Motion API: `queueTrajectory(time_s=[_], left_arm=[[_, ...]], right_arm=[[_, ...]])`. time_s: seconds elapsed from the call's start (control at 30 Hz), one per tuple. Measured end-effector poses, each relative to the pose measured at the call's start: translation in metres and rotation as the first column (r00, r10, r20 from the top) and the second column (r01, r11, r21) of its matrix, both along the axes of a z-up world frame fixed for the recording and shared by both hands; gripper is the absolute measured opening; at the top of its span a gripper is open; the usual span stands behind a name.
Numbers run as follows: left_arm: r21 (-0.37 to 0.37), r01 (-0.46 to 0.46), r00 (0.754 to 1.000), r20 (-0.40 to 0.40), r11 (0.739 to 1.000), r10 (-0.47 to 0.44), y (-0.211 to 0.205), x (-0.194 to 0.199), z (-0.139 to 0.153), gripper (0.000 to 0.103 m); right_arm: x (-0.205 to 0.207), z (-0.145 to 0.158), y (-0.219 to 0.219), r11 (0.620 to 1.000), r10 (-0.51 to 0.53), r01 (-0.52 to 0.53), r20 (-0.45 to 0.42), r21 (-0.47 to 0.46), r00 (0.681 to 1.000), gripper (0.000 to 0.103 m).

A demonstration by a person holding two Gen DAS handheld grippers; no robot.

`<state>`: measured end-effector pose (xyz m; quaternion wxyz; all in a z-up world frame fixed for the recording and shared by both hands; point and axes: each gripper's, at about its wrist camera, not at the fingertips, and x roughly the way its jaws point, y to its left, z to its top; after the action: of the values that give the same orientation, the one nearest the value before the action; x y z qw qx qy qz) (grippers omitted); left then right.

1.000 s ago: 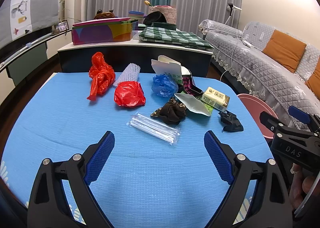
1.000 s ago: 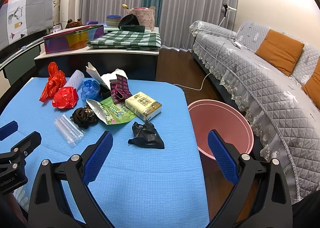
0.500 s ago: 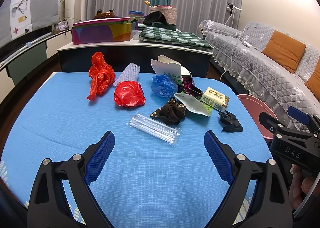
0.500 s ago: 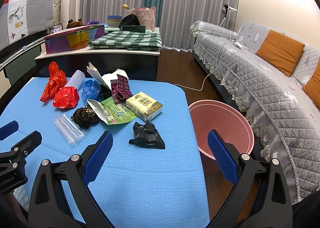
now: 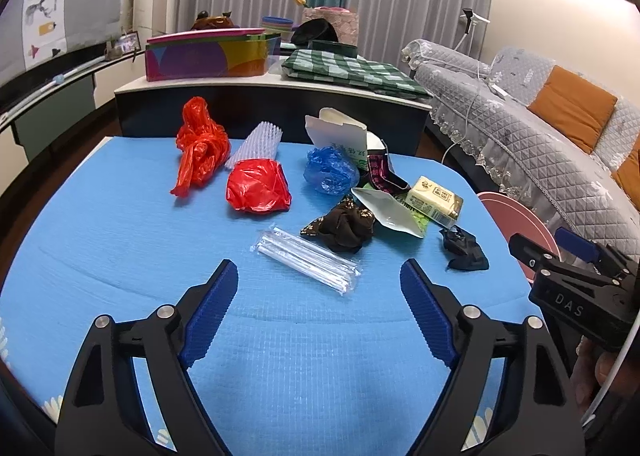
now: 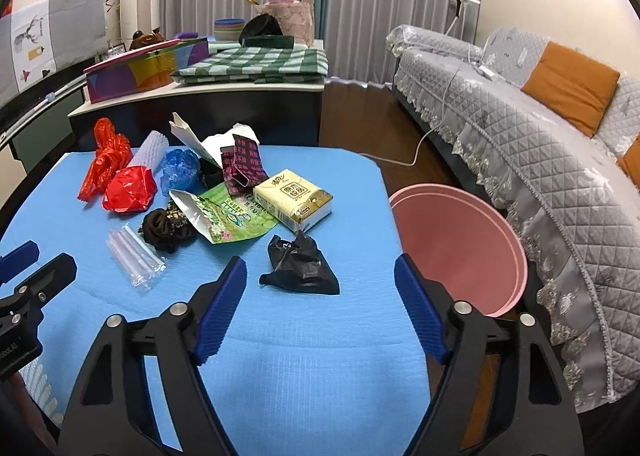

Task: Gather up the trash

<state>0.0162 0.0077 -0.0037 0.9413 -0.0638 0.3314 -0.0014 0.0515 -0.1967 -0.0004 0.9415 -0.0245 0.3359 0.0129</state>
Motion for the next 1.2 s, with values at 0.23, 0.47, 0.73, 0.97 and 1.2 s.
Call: queueTrajectory(time_s=[0.23,0.47,0.73,0.97,1.2], left_arm=[[-0.016,-0.016,0.999,-0.037,1.000,0.016,0.001,0.018,-0.013,0.080],[-0.031,-0.038,0.995,-0.091,0.999,0.036,0.003,0.042,-0.031,0.079],[-0.052,-0.041,0.985,-0.170,0.998,0.032,0.002,0.062,-0.052,0.072],[-0.072,-0.056,0.980,-0.193,0.996,0.041,0.001,0.068,-0.054,0.072],[-0.090,-0.070,0.970,-0.238,0.993,0.047,0.002,0.077,-0.062,0.059]], right_arm=[[0.024,-0.017,-0.005,0.999,0.001,0.001,-0.052,0.042,0.999,0.076],[0.050,-0.038,-0.005,0.998,0.009,-0.001,-0.116,0.067,0.993,0.084],[0.074,-0.061,0.000,0.997,0.026,-0.013,-0.195,0.070,0.980,0.084],[0.082,-0.070,0.004,0.998,0.026,-0.013,-0.229,0.059,0.973,0.084],[0.084,-0.070,0.006,0.998,0.045,-0.032,-0.229,0.058,0.972,0.069]])
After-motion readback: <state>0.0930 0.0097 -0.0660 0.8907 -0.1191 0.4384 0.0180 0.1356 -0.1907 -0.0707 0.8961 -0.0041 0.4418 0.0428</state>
